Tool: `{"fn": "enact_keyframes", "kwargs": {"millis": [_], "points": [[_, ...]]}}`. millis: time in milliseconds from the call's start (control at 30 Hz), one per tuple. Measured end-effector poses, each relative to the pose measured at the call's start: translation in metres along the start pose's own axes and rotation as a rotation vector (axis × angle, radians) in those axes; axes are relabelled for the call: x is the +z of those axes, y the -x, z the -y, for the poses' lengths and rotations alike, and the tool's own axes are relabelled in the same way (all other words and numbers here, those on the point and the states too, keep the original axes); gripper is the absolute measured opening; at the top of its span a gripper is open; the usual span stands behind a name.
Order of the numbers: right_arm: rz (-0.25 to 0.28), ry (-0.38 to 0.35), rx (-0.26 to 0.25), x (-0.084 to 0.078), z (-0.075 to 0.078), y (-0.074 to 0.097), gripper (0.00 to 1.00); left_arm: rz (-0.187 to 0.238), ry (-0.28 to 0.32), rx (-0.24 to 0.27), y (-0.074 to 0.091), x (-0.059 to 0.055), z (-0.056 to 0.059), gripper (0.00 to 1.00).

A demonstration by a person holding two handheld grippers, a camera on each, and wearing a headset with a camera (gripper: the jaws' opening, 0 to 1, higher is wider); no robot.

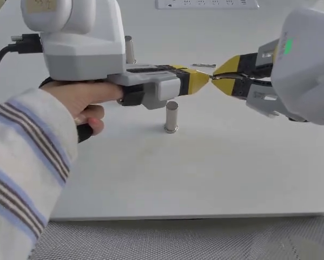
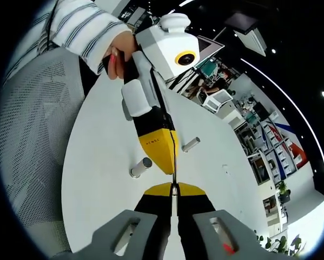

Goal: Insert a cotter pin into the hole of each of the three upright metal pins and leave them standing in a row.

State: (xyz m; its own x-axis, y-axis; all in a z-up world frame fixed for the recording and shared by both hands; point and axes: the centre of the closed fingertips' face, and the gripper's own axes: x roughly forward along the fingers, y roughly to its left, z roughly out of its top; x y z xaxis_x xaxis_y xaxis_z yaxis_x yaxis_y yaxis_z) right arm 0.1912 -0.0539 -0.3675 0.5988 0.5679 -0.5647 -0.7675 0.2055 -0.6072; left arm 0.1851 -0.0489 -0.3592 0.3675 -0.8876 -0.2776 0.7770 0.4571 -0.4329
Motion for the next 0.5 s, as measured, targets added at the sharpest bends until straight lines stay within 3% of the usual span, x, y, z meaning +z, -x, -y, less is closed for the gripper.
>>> {"fn": "enact_keyframes", "kwargs": {"millis": [500], "points": [[0.002,0.004,-0.009,0.0001,-0.0003,0.0007,0.00,-0.004,0.024,0.005,-0.0030,-0.0004,-0.0007,0.00]]}}
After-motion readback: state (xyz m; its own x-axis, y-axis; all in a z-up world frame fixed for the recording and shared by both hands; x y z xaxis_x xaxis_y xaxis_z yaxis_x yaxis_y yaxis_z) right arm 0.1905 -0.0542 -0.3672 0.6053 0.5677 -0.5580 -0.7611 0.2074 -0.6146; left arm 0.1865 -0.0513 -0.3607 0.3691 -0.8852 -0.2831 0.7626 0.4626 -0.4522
